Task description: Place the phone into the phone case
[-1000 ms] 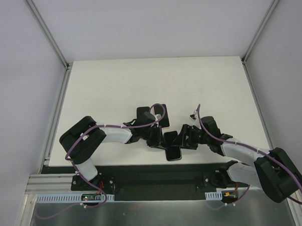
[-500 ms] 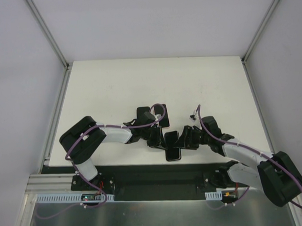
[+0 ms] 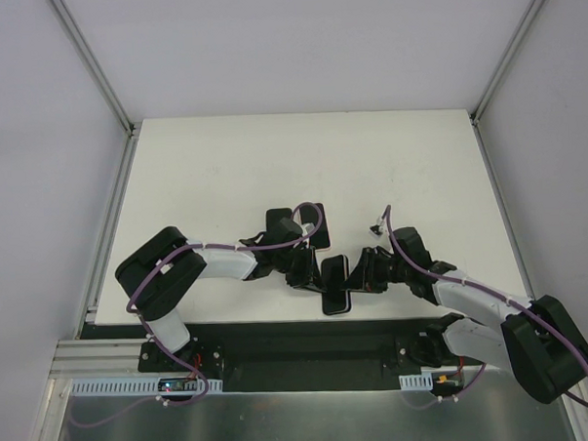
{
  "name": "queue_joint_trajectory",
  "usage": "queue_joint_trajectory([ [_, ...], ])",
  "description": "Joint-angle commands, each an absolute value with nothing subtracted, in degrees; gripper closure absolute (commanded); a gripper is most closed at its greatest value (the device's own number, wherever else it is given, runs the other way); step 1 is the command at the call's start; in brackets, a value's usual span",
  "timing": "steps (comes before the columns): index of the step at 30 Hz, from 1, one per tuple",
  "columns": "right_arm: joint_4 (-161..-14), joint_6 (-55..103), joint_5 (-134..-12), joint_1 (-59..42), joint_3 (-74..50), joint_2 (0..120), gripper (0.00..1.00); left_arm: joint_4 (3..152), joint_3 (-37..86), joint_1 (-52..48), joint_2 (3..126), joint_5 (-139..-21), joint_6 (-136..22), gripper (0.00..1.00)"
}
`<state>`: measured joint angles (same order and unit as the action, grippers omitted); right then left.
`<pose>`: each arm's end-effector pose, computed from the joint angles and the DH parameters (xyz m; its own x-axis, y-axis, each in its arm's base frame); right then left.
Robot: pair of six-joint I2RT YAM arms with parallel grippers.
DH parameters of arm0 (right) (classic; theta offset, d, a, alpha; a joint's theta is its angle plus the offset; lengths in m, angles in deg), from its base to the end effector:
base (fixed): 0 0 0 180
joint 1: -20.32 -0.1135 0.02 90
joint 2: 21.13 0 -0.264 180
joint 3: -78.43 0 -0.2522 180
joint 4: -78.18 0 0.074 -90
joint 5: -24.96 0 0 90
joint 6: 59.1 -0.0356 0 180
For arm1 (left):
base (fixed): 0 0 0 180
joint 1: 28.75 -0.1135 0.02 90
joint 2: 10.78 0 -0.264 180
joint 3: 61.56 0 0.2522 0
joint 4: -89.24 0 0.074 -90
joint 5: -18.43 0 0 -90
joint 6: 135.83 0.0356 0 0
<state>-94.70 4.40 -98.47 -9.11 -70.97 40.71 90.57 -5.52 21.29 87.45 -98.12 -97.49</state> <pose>0.1579 0.1116 0.1511 -0.8346 -0.0433 -0.5492 -0.4625 0.5966 0.6559 0.1963 -0.2591 0.1362 -0.9687 0.0637 -0.2398 0.2305 0.5890 -0.7746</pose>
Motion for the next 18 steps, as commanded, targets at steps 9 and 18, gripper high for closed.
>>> queue_joint_trajectory([
  [9,-96.7,3.2,-104.1,-10.1,-68.3,37.1,0.61,90.6,-6.2,23.3,87.7,-96.5,-97.4,0.85],
  [18,-94.1,4.8,-102.5,-10.1,-67.7,38.1,0.91,90.6,-6.9,23.5,87.0,-95.9,-97.9,0.85],
])
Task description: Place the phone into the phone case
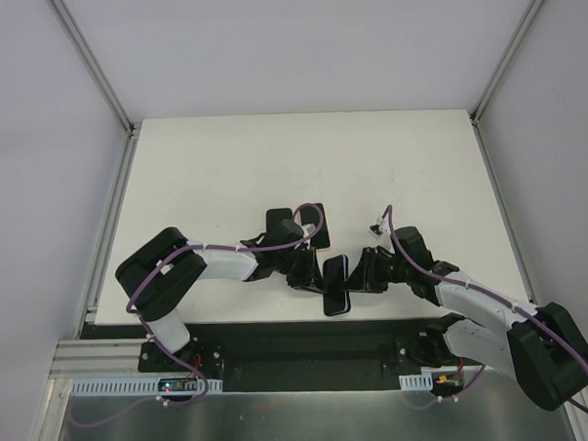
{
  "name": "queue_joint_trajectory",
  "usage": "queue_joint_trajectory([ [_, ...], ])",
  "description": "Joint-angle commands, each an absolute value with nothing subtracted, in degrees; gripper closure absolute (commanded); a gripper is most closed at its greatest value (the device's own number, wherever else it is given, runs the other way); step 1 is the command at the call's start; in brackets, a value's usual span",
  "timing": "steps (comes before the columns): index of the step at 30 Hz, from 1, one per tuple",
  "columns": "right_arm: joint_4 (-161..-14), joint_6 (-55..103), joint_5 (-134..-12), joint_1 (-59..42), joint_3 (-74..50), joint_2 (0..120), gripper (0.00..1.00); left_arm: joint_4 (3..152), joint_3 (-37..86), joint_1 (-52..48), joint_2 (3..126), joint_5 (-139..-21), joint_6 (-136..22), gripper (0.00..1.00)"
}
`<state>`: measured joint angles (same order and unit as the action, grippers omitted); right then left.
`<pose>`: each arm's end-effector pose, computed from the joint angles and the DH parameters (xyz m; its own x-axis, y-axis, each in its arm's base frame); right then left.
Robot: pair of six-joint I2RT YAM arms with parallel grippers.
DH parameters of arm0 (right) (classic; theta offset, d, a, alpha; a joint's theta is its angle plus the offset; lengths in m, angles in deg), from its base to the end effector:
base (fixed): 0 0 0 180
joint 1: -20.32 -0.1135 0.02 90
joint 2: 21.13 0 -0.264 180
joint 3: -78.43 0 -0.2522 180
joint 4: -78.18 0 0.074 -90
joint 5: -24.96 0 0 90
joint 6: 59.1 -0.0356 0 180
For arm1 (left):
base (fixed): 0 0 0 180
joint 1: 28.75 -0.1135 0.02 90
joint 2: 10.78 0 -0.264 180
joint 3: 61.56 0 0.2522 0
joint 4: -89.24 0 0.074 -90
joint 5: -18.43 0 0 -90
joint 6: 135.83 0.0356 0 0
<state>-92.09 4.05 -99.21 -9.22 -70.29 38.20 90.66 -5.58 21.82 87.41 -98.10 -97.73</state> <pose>0.1552 0.1109 0.1586 -0.8342 -0.0432 -0.5498 -0.4678 0.5834 0.6640 0.1939 -0.2608 0.1362 -0.9689 0.0697 -0.2375 0.2324 0.5865 -0.7758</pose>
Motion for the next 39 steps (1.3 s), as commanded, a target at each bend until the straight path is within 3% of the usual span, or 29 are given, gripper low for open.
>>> queue_joint_trajectory([
  [1,-94.0,5.0,-101.8,-10.1,-67.8,38.2,0.96,90.6,-6.9,23.5,86.9,-95.9,-97.9,0.85],
  [9,-90.4,6.6,-99.1,-10.1,-66.7,38.1,0.99,90.6,-6.6,23.8,87.3,-96.1,-98.0,0.85],
  [11,-90.3,6.6,-99.6,-10.1,-66.5,38.7,0.91,90.6,-6.6,23.9,87.1,-95.9,-98.1,0.85],
  [12,-90.3,6.5,-99.8,-10.1,-66.4,38.8,0.85,90.7,-6.7,24.0,87.1,-95.7,-98.1,0.85],
  [13,-90.1,6.4,-100.2,-10.1,-66.2,38.8,0.72,90.7,-6.7,24.0,87.0,-95.6,-98.1,0.85],
  [15,-89.4,6.6,-100.2,-10.1,-66.0,38.5,0.63,90.7,-6.7,24.1,87.0,-95.7,-98.2,0.85],
  [24,-86.1,6.3,-100.5,-10.3,-65.4,39.6,0.57,91.1,-6.1,24.3,87.9,-96.1,-98.4,0.85],
  [26,-85.6,6.6,-100.0,-10.4,-65.3,39.8,0.58,91.1,-6.1,24.4,87.6,-96.1,-98.5,0.85],
  [33,-84.4,8.8,-96.7,-10.4,-64.5,41.2,0.99,88.2,-6.6,24.2,82.8,-96.0,-97.1,0.81],
  [38,-84.0,8.5,-98.4,-10.4,-63.2,34.8,0.98,81.3,-6.9,21.9,72.2,-94.7,-92.7,0.69],
  [39,-83.7,8.3,-99.0,-10.4,-62.9,33.3,0.99,81.2,-7.5,19.9,70.5,-95.7,-92.7,0.62],
])
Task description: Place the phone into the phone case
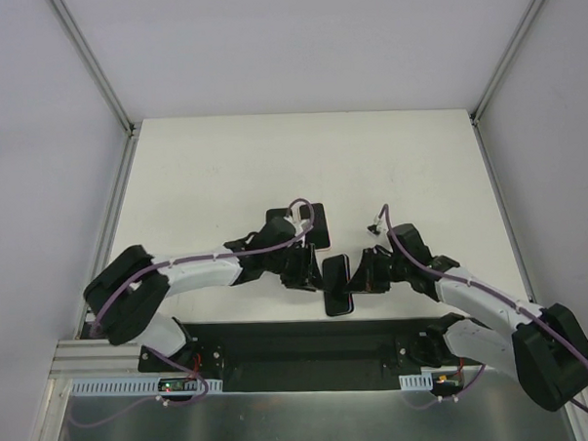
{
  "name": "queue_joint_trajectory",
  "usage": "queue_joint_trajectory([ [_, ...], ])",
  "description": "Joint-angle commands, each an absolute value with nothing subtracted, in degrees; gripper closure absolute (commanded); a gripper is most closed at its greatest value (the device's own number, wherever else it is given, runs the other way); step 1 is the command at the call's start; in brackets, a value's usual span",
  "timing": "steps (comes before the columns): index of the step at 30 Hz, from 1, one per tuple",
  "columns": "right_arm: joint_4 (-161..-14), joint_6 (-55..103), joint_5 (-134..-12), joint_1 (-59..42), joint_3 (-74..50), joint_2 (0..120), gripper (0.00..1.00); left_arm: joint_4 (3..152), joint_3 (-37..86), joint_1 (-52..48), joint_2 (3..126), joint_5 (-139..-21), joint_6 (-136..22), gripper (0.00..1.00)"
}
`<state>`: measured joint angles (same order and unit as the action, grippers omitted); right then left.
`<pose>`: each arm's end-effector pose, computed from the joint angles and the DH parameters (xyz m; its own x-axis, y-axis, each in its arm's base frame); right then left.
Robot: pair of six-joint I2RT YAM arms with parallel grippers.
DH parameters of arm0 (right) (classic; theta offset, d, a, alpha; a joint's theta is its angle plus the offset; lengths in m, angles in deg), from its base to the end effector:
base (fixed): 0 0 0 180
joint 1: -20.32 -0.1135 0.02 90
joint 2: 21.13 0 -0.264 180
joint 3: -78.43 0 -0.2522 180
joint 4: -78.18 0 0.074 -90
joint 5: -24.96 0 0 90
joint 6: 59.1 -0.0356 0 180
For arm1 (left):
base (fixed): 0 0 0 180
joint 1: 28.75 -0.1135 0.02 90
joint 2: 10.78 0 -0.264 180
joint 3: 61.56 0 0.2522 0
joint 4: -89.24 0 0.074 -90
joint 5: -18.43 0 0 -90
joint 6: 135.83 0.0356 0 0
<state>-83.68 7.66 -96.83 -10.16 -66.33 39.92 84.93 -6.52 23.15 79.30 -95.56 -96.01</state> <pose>0.1579 0.1147 0.1623 -0.8487 -0.1103 -0.5173 -0.4605 0.6352 0.6200 0.1794 -0.2523 0.1652 -0.9517 0.0766 -0.2972 0.2841 0.5858 -0.7590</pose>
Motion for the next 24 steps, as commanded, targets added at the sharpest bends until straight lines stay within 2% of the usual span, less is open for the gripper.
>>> queue_joint_trajectory([
  [1,-83.6,8.2,-99.2,-10.4,-62.4,31.8,0.99,81.3,-8.8,18.9,67.5,-98.1,-92.5,0.59],
  [7,-83.0,8.0,-101.8,-10.4,-60.1,21.7,0.99,81.5,-9.7,16.0,56.0,-104.3,-88.0,0.38],
  [11,-86.7,4.9,-105.0,-10.4,-59.1,17.3,0.99,86.3,-10.8,15.8,51.5,-107.2,-89.7,0.30],
  [17,-91.5,1.4,-108.8,-10.5,-58.2,14.2,0.99,107.4,-16.2,15.7,51.1,-112.5,-99.0,0.27],
  [23,-95.3,-1.7,-109.9,-10.7,-60.2,12.4,0.99,111.0,-14.7,15.7,55.8,-115.7,-100.1,0.28],
  [24,-95.7,-2.1,-110.5,-10.7,-60.6,12.4,0.99,112.1,-15.0,15.7,56.1,-115.9,-100.5,0.30],
])
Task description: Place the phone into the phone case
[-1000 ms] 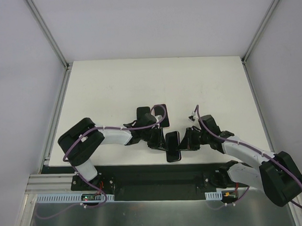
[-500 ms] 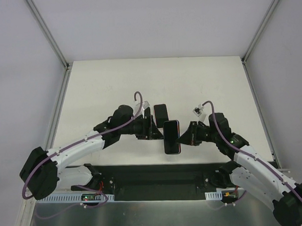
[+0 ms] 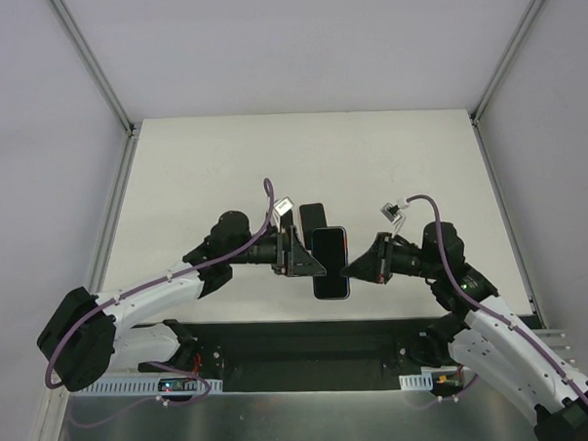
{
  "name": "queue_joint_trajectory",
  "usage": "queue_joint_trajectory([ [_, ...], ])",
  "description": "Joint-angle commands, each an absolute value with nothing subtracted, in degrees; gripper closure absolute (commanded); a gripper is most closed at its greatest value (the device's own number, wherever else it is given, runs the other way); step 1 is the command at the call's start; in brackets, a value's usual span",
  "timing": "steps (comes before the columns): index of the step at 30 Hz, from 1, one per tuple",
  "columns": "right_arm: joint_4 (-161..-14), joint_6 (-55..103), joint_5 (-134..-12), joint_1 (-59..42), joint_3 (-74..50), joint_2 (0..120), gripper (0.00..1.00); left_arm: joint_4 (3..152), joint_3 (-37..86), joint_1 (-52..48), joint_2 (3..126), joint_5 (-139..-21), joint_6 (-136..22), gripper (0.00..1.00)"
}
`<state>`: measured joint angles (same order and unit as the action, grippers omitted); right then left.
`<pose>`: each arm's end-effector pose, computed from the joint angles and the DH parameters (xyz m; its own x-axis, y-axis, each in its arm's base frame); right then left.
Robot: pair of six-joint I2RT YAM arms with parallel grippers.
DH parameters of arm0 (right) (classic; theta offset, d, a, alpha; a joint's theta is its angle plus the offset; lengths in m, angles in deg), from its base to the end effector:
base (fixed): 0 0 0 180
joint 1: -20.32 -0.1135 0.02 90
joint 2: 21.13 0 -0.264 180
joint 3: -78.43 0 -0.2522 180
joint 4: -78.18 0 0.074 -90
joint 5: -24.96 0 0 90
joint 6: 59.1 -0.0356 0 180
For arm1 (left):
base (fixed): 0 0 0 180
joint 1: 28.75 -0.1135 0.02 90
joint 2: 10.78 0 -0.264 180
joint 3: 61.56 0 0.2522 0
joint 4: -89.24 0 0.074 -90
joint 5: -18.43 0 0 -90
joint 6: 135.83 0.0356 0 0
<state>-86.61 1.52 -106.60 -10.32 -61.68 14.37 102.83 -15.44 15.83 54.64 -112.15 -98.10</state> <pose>0.1217 0.0995 0.2672 -0.6029 0.0696 -0.7948 -0.7416 0.3186 0.5904 0.1609 -0.1911 0.2602 -0.8296 -0.0258 -0.5577 0.5523 0.1083 -0.8266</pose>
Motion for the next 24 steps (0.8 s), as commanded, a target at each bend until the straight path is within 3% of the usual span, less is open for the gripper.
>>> queue_joint_trajectory([
  [1,-95.9,-2.3,-110.7,-10.6,-60.9,12.5,0.99,113.3,-15.2,15.7,56.7,-116.6,-101.5,0.31],
  [6,-99.0,-4.3,-112.0,-10.9,-61.6,13.1,0.96,121.6,-16.0,15.8,58.9,-117.8,-104.2,0.39],
  [10,-99.7,-4.6,-112.4,-11.0,-61.4,13.7,0.94,129.6,-17.2,15.9,61.3,-118.7,-109.0,0.62],
  [11,-99.7,-4.6,-112.5,-11.0,-61.7,13.7,0.91,130.8,-17.4,15.9,61.6,-119.0,-109.6,0.73],
  [13,-99.7,-4.5,-112.6,-11.0,-62.0,13.2,0.85,134.7,-17.9,15.8,62.8,-119.5,-111.5,0.83],
  [14,-99.7,-4.4,-112.9,-10.9,-62.2,13.1,0.77,136.0,-18.2,15.8,63.1,-119.7,-112.3,0.92],
  [16,-99.7,-4.2,-113.4,-11.0,-63.2,12.4,0.68,140.1,-18.8,15.7,64.2,-120.0,-114.2,1.00],
  [17,-99.8,-4.1,-113.6,-10.9,-63.5,12.0,0.59,140.8,-18.7,15.7,64.5,-120.2,-114.6,1.00],
  [20,-99.8,-3.8,-114.3,-11.0,-65.2,10.3,0.43,141.0,-17.6,15.7,65.6,-121.5,-114.7,1.00],
  [24,-99.8,-4.3,-114.7,-11.1,-68.2,8.8,0.39,140.8,-16.2,15.6,65.8,-121.9,-114.2,1.00],
])
